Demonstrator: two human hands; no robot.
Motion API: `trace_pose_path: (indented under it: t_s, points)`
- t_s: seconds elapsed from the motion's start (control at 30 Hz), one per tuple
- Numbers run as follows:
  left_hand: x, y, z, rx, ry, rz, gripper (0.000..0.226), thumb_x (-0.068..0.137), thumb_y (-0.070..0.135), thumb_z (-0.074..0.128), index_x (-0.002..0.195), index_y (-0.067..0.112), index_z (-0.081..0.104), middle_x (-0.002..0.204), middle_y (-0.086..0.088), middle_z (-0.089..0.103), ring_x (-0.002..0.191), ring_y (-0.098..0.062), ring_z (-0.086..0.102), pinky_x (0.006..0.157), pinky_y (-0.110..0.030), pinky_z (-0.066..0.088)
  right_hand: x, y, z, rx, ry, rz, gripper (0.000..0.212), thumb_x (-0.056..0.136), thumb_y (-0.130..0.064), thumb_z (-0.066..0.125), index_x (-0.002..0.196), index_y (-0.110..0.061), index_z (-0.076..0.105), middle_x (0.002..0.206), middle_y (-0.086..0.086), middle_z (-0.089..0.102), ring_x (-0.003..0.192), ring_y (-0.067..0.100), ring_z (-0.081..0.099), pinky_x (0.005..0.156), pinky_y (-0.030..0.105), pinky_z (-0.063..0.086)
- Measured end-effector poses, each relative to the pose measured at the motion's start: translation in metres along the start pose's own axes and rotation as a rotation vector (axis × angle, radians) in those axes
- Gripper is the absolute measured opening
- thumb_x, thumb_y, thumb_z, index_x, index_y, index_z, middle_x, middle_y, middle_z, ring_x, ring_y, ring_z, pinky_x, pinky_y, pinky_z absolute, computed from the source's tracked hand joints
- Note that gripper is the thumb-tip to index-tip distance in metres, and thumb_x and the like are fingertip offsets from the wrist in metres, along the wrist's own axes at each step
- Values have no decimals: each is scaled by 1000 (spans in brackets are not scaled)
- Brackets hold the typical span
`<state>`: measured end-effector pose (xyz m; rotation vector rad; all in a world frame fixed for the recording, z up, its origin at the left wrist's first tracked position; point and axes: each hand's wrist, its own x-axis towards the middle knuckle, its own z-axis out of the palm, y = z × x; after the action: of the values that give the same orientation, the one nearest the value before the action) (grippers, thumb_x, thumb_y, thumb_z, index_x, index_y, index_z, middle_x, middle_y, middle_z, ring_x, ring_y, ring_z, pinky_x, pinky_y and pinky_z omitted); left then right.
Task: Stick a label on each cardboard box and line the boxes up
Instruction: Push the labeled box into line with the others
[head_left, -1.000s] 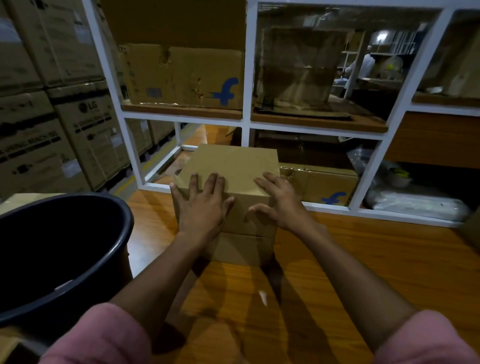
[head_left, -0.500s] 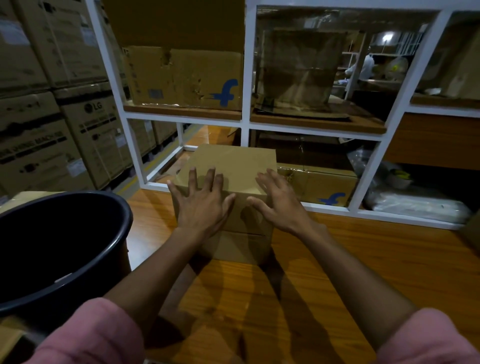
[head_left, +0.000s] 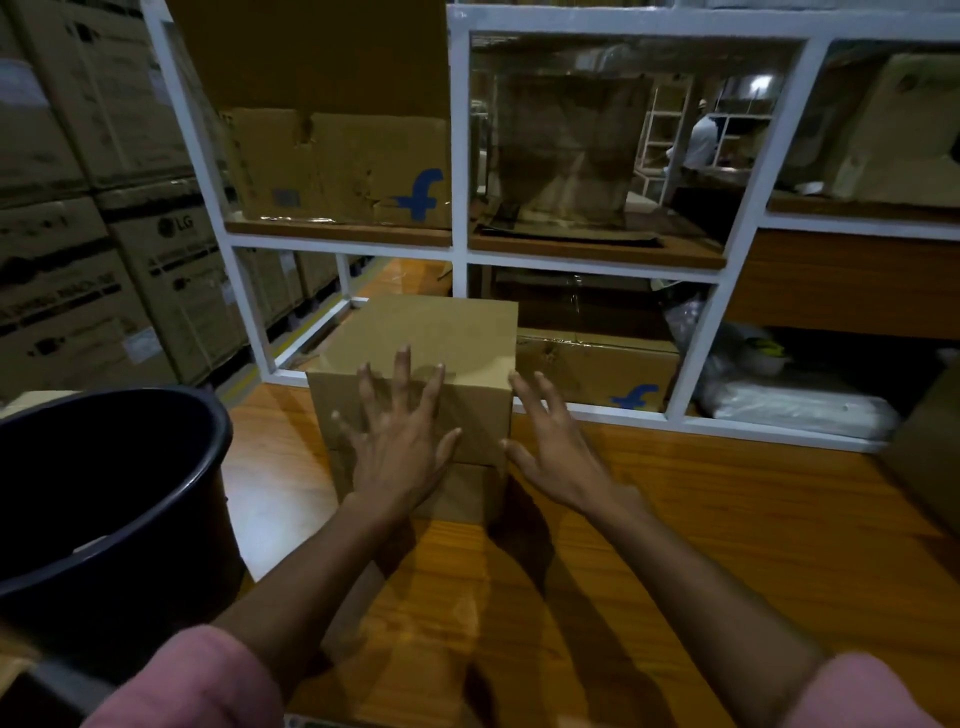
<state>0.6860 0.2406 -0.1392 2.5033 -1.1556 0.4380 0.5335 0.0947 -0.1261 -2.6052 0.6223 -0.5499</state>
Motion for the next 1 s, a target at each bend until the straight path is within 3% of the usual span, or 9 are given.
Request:
trace_pose_path:
  t_s: [0.07,0.17,0.3,0.43,0.6,0.73,0.87,1.0]
  points:
    - [0,-7,3,-5,-39,6,95,90,65,56,155,50,-12,162,9,-34,146,-42,-32,104,-83,14,2,-3,9,37,15,-7,84,99,-33,62,159,-43,4,169,4,-7,148,36,31,109,46,42]
    - [3,-13,7,23,-34,52,99,89,56,63,158,44,-7,168,0,-16,147,-46,-28,113,-75,13,10,-9,17,76,55,-1,80,101,-27,59,159,-44,6,169,7,-1,148,37,29,109,48,42]
    - [10,-13,12,57,28,104,98,88,50,67,161,35,3,167,-12,1,148,-50,-20,119,-62,-8,23,-9,23,87,119,-9,66,104,-17,49,157,-39,16,158,13,33,133,34,49,100,45,52]
    - [19,-15,14,85,35,155,100,87,49,68,161,32,2,166,-15,5,149,-49,-15,119,-68,1,31,-6,25,73,119,14,67,104,-13,46,155,-42,14,146,15,47,118,33,59,89,50,57]
    - [20,-21,19,-18,4,129,105,87,43,70,159,39,-6,168,-6,-8,145,-47,-29,111,-75,24,34,-6,28,55,124,25,66,104,-15,45,152,-47,13,143,15,49,112,31,61,83,51,59]
    - [23,-28,20,-10,-22,120,106,87,44,68,159,40,-10,168,-4,-13,145,-49,-30,108,-75,29,36,-11,33,54,136,38,66,104,-15,46,153,-45,14,143,16,49,111,30,61,82,48,59]
    - [23,-24,16,14,-28,112,104,89,50,63,157,41,-15,167,-2,-23,146,-47,-29,107,-77,29,34,-9,31,56,112,26,68,105,-19,46,155,-45,9,152,15,42,121,32,59,89,48,57]
    - [13,-17,14,85,96,92,105,89,65,55,159,30,-14,166,-7,-26,150,-42,-24,109,-81,3,25,-10,28,34,123,56,72,107,-41,40,156,-47,-12,167,11,17,145,36,35,107,55,45]
